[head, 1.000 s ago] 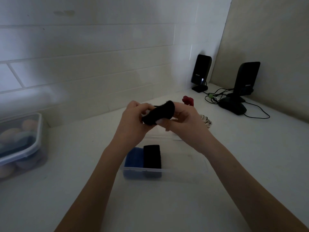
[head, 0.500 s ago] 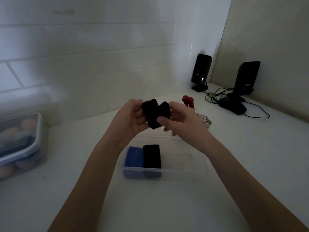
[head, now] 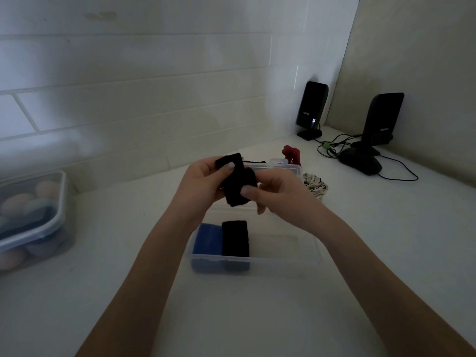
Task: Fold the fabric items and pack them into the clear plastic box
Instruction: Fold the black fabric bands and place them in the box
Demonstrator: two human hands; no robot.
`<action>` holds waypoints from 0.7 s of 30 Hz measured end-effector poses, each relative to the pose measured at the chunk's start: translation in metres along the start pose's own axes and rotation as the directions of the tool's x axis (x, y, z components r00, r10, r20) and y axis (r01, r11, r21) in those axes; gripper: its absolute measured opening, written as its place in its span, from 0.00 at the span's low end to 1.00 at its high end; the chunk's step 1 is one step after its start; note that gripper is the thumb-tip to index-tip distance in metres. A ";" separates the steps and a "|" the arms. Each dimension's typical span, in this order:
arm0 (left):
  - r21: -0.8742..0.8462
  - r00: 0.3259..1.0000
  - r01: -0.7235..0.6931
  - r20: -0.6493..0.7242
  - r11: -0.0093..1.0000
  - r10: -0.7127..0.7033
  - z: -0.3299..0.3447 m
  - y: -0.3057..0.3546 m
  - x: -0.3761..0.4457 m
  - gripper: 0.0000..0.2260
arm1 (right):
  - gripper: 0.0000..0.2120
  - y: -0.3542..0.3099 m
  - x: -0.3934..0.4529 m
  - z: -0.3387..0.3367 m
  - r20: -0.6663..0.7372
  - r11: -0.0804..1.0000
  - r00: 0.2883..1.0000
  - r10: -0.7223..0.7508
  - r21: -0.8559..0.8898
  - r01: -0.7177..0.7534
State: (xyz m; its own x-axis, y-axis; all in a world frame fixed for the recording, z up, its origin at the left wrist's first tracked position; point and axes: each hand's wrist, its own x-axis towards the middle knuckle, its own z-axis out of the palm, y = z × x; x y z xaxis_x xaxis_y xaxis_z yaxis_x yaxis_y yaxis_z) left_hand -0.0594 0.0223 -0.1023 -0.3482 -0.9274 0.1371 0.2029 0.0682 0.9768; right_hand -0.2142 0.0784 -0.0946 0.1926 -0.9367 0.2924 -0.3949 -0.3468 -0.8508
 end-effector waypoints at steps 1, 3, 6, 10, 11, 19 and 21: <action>0.021 1.000 -0.005 0.002 1.000 0.005 0.002 0.000 0.000 0.09 | 0.06 0.000 0.000 -0.001 -0.040 0.999 0.999 0.020 0.049 -0.018; 0.064 1.000 -0.019 0.018 0.998 0.017 0.005 -0.001 -0.001 0.10 | 0.06 0.002 0.001 -0.001 -0.117 0.996 0.992 0.037 0.087 -0.027; 0.092 0.999 -0.036 0.037 0.995 0.032 0.007 -0.001 -0.002 0.12 | 0.05 0.004 0.003 0.000 -0.179 0.997 0.983 0.046 0.067 -0.034; 0.091 0.998 -0.041 0.056 0.995 0.036 0.007 -0.002 -0.002 0.12 | 0.09 0.004 0.004 0.002 -0.238 0.998 0.969 0.065 0.041 -0.057; 0.089 0.997 -0.041 0.062 0.995 0.036 0.008 -0.002 -0.002 0.12 | 0.09 0.004 0.003 0.003 -0.249 0.997 0.966 0.068 0.042 -0.060; 0.104 0.997 -0.027 0.074 0.994 0.019 0.008 -0.002 -0.003 0.11 | 0.10 0.003 0.003 0.006 -0.317 0.999 0.947 0.048 0.001 -0.051; 0.112 0.998 -0.020 0.068 0.993 0.012 0.008 -0.002 -0.003 0.11 | 0.10 0.002 0.003 0.006 -0.323 0.997 0.944 0.069 0.007 -0.071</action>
State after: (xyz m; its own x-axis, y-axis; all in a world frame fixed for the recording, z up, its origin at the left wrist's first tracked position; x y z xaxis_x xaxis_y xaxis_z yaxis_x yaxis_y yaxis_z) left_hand -0.0665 0.0282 -0.1035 -0.4075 -0.8991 0.1601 0.1058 0.1277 0.9862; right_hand -0.2092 0.0747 -0.0982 -0.1360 -0.9237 0.3580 -0.4010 -0.2791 -0.8725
